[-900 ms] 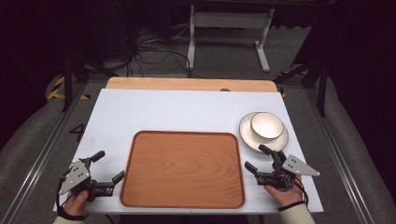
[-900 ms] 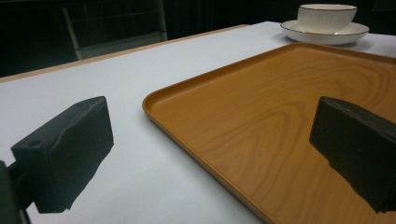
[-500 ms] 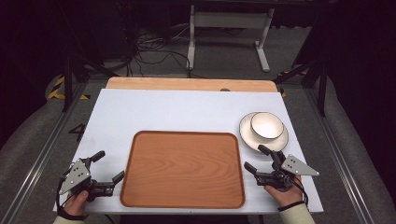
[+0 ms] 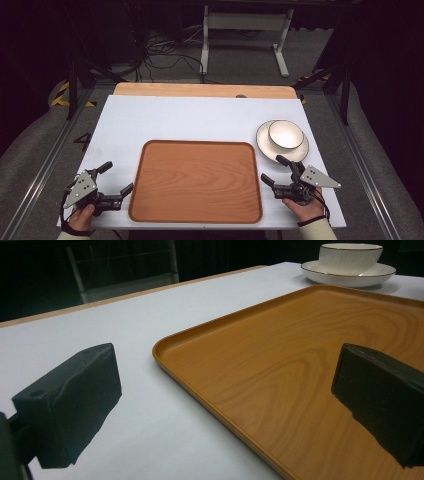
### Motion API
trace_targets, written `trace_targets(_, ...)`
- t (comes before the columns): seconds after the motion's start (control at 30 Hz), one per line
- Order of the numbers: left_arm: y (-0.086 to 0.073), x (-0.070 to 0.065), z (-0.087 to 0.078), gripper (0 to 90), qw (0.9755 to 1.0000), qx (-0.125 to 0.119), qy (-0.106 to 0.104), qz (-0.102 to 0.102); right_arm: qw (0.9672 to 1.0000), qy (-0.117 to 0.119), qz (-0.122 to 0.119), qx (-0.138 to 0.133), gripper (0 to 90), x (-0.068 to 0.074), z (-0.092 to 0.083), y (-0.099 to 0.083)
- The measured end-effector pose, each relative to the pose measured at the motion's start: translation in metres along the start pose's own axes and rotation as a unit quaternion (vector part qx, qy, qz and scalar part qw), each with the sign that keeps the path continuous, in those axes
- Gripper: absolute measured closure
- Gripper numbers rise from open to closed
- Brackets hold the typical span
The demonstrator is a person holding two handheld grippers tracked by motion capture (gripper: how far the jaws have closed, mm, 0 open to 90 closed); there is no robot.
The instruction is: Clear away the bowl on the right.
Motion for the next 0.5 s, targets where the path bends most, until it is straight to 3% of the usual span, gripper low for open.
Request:
trace_targets(0.23,0.000,0.000,0.000,0.3,1.0000,0.001,-0.001,0.001,0.9997,0.005,-0.011,0.023,20.7,0.002,0.005,0.002)
trace_targets(0.5,0.000,0.000,0.000,0.3,1.0000,0.001,-0.001,0.000,0.9997,0.010,-0.016,0.016,22.0,0.007,0.005,0.014)
Point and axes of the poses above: each handheld gripper's, and its own axes: z roughly forward along the jaws, y roughly out of its top, x roughly to its left, the point moved 2 cm from there along z, roughly forward along the jaws, and after that the axes turned 9 degrees about x, right-handed, at the moved point
